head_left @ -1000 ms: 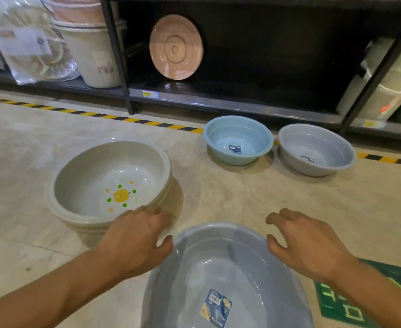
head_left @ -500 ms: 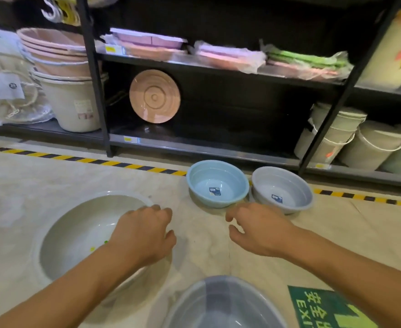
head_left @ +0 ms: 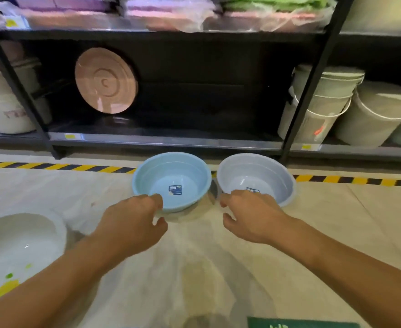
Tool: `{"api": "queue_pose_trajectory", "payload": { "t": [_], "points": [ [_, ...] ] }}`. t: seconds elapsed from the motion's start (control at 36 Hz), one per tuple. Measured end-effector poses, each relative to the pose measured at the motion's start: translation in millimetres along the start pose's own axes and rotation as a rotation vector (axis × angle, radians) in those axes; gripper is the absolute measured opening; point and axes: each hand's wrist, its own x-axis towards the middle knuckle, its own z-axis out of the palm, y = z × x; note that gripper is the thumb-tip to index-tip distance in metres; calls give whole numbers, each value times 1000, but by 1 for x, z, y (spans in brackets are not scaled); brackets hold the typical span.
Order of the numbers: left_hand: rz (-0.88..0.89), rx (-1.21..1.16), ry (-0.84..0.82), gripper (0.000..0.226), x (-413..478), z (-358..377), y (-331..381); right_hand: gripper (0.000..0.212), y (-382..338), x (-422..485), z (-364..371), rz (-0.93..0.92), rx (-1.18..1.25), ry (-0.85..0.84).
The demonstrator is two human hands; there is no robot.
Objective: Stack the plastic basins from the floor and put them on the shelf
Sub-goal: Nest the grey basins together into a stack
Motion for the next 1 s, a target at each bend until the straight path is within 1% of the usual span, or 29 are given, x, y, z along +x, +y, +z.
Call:
{"api": "queue_pose_trajectory", "payload": {
  "t": [0.06, 0.14, 0.25, 0.36, 0.5, 0.58, 0.67, 0.75, 0.83, 0.92, 1.0],
  "points": [
    [7, -1, -5, 36, 30, 7, 32, 29, 42, 7, 7, 19, -21, 1],
    [12, 11, -48, 34, 80, 16, 76, 33, 103, 20, 14, 50, -44, -9],
    [12, 9, -64, 31, 148, 32, 122, 34, 178, 46, 28, 107, -60, 7],
    [-44, -7, -75, 34, 207, 49, 155, 33, 245, 80, 52, 180, -64, 25],
    [-121, 23, -145, 40, 260, 89, 177, 28, 312, 115, 98, 288, -47, 9],
    [-157, 21, -175, 39, 281, 113, 183, 26, 337, 130, 123, 349, -37, -16],
    [-192, 2, -232, 42, 294, 133, 187, 28, 354, 141, 146, 392, -20, -45],
    [-219, -37, -255, 45, 304, 148, 189, 37, 365, 152, 162, 441, 12, -68],
    [-274, -87, -242, 47, 312, 162, 187, 45, 373, 159, 173, 494, 48, -102],
    [-336, -262, -251, 49, 319, 176, 186, 48, 376, 163, 183, 518, 101, -117],
    [-380, -465, -246, 58, 317, 187, 182, 50, 375, 164, 186, 558, 170, -93]
  ]
}}
